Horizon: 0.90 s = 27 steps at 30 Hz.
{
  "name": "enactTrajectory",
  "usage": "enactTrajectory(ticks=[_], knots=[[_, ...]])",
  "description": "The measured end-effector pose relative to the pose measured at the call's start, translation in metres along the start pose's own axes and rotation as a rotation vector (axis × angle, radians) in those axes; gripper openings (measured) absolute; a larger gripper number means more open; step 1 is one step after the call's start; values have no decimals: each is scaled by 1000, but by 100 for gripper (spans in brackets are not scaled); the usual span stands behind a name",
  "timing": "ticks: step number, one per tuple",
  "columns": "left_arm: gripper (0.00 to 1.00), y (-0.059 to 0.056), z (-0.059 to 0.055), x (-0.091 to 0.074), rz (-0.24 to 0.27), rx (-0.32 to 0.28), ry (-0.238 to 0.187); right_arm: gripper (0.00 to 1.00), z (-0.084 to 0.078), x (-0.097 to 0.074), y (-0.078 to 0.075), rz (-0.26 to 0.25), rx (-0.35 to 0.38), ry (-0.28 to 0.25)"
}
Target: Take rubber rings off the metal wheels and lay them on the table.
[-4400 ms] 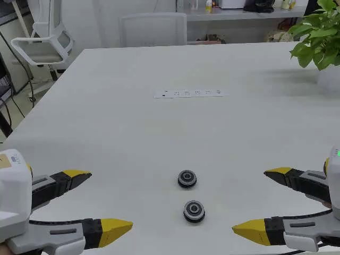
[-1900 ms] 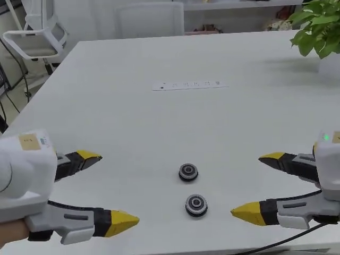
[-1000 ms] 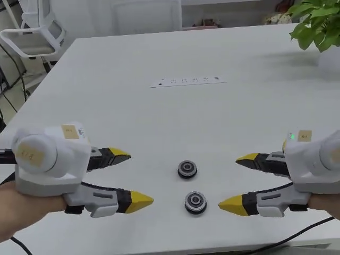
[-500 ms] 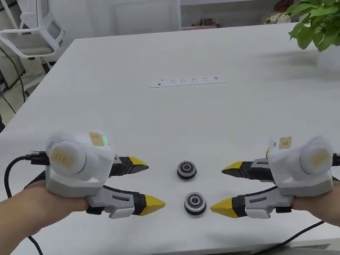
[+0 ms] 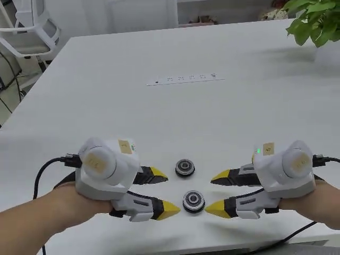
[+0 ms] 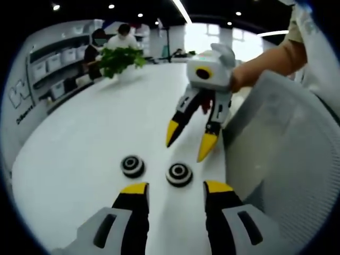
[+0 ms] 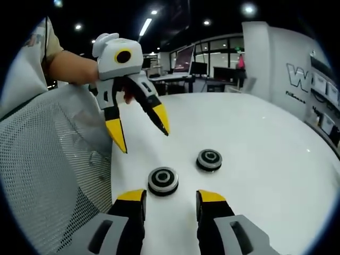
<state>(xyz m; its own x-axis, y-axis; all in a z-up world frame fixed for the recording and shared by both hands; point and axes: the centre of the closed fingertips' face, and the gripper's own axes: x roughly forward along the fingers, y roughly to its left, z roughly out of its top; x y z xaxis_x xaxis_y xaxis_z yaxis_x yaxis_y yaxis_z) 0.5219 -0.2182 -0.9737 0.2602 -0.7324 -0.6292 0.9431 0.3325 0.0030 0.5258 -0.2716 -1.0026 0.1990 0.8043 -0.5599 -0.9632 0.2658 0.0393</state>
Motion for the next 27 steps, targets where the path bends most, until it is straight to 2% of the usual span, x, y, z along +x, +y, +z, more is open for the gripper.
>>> enactTrajectory(ticks=[10, 15, 27], knots=[[30, 0, 2, 13, -26, -30, -3, 27, -6, 9, 5, 31, 27, 0], [28, -1, 3, 22, -27, -34, -3, 23, -6, 13, 6, 41, 42, -6], [19, -4, 3, 39, -43, -55, 5, 21, -10, 16, 7, 56, 61, -1]])
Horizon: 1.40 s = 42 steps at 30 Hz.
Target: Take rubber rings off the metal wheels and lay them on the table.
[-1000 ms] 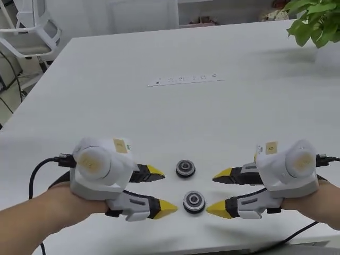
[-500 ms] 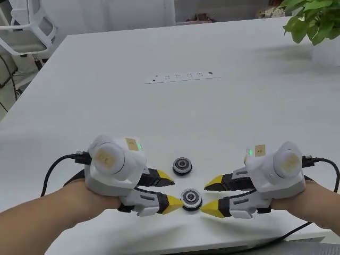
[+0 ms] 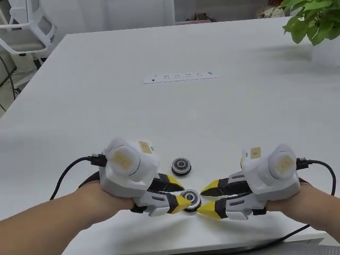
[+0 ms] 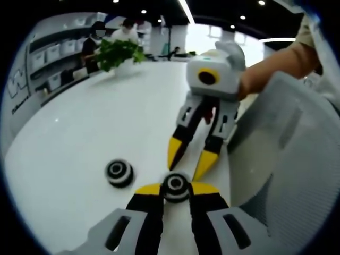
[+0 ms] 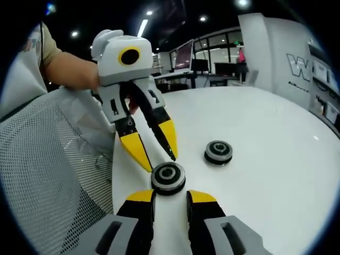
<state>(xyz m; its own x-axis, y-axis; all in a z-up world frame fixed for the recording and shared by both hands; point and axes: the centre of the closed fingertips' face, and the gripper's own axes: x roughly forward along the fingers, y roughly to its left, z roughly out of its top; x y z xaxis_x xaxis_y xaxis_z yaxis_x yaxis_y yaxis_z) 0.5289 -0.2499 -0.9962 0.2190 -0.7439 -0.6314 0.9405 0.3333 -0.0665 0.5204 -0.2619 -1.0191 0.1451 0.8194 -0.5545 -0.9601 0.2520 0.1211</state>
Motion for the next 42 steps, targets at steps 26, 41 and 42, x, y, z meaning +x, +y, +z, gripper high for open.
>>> enactTrajectory(ticks=[26, 41, 42], knots=[[16, -3, -3, 6, 32, 63, -5, 20, 2, 2, 0, 7, 19, -18], [13, 0, -4, 5, 59, 74, -32, 15, 3, 2, 2, 26, 91, -49], [13, 0, -4, 5, 59, 73, -33, 15, 3, 1, 1, 27, 96, -51]])
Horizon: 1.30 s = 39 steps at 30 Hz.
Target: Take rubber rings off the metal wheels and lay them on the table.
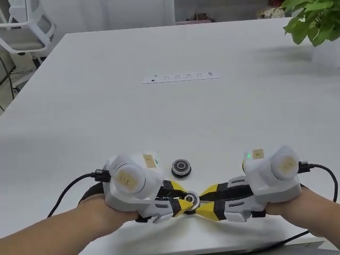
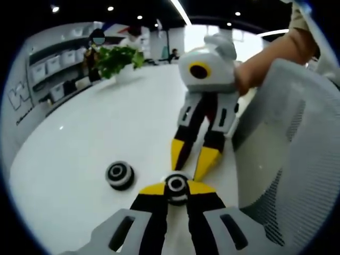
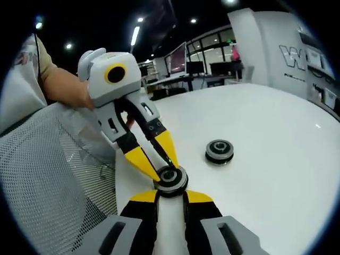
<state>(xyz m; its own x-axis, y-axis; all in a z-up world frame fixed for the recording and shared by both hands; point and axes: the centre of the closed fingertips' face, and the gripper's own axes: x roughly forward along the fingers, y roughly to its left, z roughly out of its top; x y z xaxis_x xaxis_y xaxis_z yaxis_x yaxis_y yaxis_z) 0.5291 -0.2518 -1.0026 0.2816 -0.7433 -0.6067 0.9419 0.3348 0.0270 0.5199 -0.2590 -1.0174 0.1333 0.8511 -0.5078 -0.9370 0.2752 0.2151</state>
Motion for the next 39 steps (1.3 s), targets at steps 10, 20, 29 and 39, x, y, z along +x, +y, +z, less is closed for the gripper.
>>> enactTrajectory(ticks=[10, 20, 29, 39], knots=[[13, 0, 0, 0, -2, -2, -10, 21, 3, 5, 1, -4, -52, 13], [13, 0, 0, 1, -5, -2, -13, 17, 1, 2, 1, -24, -82, 26], [13, 0, 0, 1, -2, -9, -13, 12, -1, 0, 0, -31, -87, 31], [13, 0, 0, 1, 4, -13, -13, 10, -1, 0, 1, -41, -117, 37]])
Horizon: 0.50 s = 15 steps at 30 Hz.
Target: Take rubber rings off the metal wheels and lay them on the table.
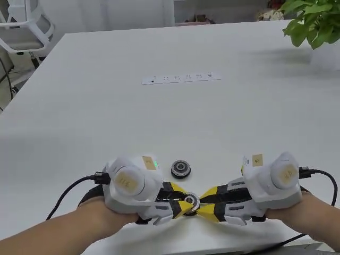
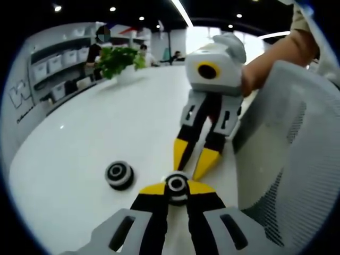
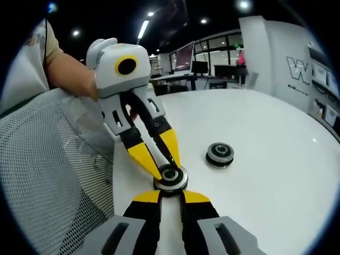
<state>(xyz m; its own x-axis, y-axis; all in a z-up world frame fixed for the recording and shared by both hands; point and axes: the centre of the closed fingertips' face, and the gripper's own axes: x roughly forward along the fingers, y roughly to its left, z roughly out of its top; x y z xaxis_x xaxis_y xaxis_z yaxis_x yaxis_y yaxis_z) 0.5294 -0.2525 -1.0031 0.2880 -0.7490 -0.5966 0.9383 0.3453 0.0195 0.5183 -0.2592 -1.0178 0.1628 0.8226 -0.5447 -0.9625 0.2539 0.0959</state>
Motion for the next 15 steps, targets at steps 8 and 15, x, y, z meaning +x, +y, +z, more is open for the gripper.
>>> enactTrajectory(ticks=[8, 15], knots=[[13, 0, 0, 0, 7, -5, -1, 10, -1, 0, 0, -6, -11, 6], [13, 0, 0, 0, 10, 2, -5, 6, -1, -1, 0, -12, -16, 8]])
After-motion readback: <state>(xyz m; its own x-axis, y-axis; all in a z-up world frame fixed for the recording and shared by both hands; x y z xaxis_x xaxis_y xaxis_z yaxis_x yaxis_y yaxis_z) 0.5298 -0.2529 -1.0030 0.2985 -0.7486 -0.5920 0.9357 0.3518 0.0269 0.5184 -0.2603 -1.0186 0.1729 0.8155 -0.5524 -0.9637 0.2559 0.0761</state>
